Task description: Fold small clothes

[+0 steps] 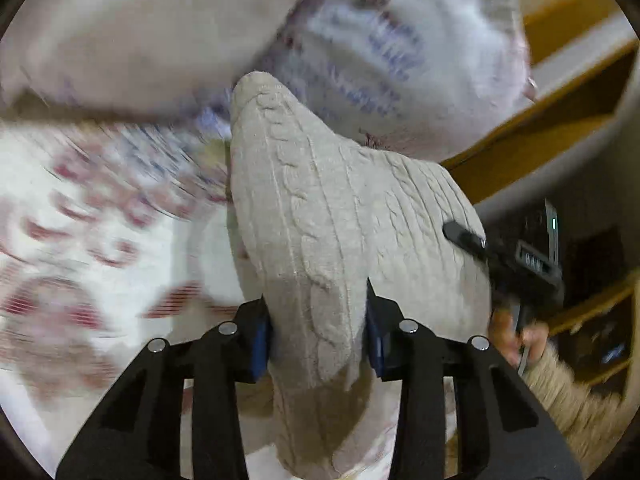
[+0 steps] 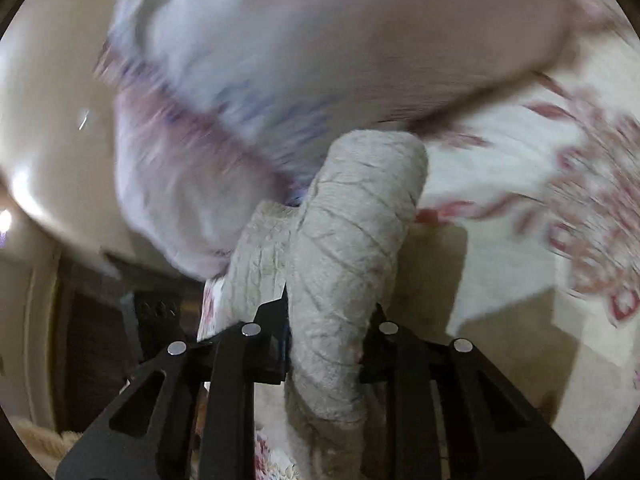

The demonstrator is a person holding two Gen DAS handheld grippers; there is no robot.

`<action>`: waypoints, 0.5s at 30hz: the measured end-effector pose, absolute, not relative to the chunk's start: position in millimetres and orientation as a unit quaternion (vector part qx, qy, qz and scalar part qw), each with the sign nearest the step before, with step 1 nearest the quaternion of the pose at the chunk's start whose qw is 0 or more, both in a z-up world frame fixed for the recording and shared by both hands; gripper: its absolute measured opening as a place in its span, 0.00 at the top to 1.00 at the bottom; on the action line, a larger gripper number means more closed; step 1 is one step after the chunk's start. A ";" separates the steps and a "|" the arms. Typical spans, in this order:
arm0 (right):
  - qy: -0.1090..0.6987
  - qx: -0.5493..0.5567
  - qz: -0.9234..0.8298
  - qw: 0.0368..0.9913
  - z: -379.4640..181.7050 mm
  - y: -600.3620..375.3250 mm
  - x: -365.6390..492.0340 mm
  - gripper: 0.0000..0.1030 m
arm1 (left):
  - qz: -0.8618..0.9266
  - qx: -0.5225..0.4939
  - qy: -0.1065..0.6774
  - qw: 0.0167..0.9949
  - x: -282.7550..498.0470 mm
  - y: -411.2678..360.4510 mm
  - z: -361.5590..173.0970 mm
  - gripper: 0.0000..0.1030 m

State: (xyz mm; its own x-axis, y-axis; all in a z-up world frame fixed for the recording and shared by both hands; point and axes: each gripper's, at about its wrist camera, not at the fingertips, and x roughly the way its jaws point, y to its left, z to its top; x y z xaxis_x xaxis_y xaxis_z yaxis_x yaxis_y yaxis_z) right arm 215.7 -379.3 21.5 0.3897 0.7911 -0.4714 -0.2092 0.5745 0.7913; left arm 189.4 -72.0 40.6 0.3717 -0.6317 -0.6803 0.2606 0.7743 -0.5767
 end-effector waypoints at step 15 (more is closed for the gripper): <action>0.398 0.195 0.285 0.850 50.8 -318.9 155.0 0.38 | -0.063 -0.052 0.421 0.903 105.5 9.3 63.6 0.02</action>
State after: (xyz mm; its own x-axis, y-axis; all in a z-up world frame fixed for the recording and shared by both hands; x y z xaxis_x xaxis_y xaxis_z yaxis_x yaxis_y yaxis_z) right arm 155.0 -318.9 50.8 0.5205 0.6400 -0.5652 -0.3302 0.7613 0.5580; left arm 105.5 9.3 63.6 0.6378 -0.1583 -0.7538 0.0700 0.9865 -0.1480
